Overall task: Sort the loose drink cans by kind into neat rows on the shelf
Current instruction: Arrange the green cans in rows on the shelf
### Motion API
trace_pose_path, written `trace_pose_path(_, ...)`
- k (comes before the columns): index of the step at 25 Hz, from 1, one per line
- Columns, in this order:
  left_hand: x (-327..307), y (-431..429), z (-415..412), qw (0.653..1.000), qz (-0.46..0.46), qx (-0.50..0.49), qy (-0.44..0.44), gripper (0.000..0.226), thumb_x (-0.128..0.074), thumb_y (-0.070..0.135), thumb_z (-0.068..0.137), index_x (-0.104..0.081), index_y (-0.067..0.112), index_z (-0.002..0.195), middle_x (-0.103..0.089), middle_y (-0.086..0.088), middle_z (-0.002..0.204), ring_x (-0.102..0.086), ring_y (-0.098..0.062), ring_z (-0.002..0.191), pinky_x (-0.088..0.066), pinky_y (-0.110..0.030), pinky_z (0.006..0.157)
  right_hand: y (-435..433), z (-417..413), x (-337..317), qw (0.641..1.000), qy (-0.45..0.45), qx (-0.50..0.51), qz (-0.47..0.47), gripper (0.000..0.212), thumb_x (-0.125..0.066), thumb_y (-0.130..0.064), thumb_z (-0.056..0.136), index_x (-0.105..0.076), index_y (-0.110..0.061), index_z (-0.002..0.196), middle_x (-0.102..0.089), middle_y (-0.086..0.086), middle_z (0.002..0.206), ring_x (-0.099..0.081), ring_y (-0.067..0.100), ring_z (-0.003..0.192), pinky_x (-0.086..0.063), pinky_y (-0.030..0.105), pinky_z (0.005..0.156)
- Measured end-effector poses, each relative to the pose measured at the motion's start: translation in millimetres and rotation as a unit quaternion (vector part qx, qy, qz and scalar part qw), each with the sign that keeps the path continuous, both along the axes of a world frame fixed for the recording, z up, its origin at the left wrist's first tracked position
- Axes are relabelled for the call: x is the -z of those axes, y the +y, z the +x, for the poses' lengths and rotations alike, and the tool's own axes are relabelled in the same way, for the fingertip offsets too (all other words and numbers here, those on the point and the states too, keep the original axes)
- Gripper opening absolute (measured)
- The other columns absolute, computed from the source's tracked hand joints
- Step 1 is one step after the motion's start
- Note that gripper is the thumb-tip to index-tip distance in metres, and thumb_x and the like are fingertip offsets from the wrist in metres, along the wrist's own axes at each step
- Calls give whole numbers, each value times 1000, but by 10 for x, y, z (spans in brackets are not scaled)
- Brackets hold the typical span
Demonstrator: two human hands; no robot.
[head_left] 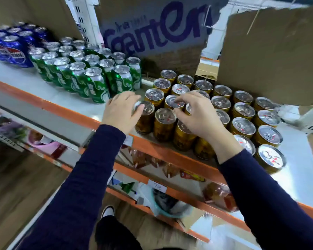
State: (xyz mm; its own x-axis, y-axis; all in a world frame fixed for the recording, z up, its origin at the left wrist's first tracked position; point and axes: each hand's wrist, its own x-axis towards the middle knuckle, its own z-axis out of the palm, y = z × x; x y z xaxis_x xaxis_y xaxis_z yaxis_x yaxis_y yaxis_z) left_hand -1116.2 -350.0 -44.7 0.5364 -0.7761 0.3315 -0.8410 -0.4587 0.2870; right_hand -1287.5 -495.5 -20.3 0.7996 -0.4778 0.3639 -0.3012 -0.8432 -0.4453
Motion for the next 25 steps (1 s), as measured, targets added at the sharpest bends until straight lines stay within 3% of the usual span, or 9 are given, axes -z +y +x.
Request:
trace_pose_path(7, -82, 238, 1411, 999, -32, 43, -2, 36, -54, 26, 95, -59, 11, 128, -58, -8, 128, -49, -28, 122, -36, -46, 104, 276, 1482, -29, 999, 14, 29, 3, 31, -70, -21, 84, -66, -11, 113, -64, 8, 109, -59, 22, 99, -40, 23, 85)
trace_pose_path(12, -197, 74, 1908, 981, -86, 165, -52, 22, -61, 17, 88, -71, 7, 105, -65, -10, 96, -58, -31, 93, -46, -42, 84, 187, 2166, -74, 990, 16, 130, 46, 27, -58, -18, 92, -64, -10, 117, -66, 11, 114, -60, 25, 105, -44, 29, 90)
trace_pose_path(15, -250, -97, 2141, 982, -72, 170, -41, 26, -60, 24, 88, -69, 12, 109, -62, -5, 103, -54, -29, 102, -39, -41, 89, -4, 2389, -123, 977, 11, 197, 75, 34, -58, -25, 93, -60, -10, 123, -64, 10, 120, -58, 25, 110, -37, 21, 85)
trace_pose_path(18, -251, -240, 2334, 987, -37, 156, -15, 36, -60, 37, 88, -63, 19, 118, -58, -1, 114, -48, -26, 113, -30, -40, 97, -244, 2576, -144, 961, 65, 223, 152, 56, -65, -41, 87, -53, -14, 133, -58, 7, 132, -53, 23, 121, -39, 25, 93)
trace_pose_path(21, -226, -306, 2441, 986, -28, 164, 13, 43, -61, 45, 86, -60, 21, 122, -56, 2, 120, -47, -23, 116, -27, -40, 101, -430, 2744, -100, 946, 69, 210, 238, 50, -72, -45, 78, -65, -15, 118, -67, 5, 113, -62, 20, 103, -52, 30, 84)
trace_pose_path(25, -224, -330, 2487, 985, -29, 168, 25, 47, -62, 46, 85, -58, 23, 126, -55, 5, 122, -47, -19, 118, -25, -37, 102, -538, 2827, -60, 957, 29, 221, 184, 47, -76, -43, 75, -69, -15, 112, -68, 1, 102, -60, 9, 84, -43, 11, 58)
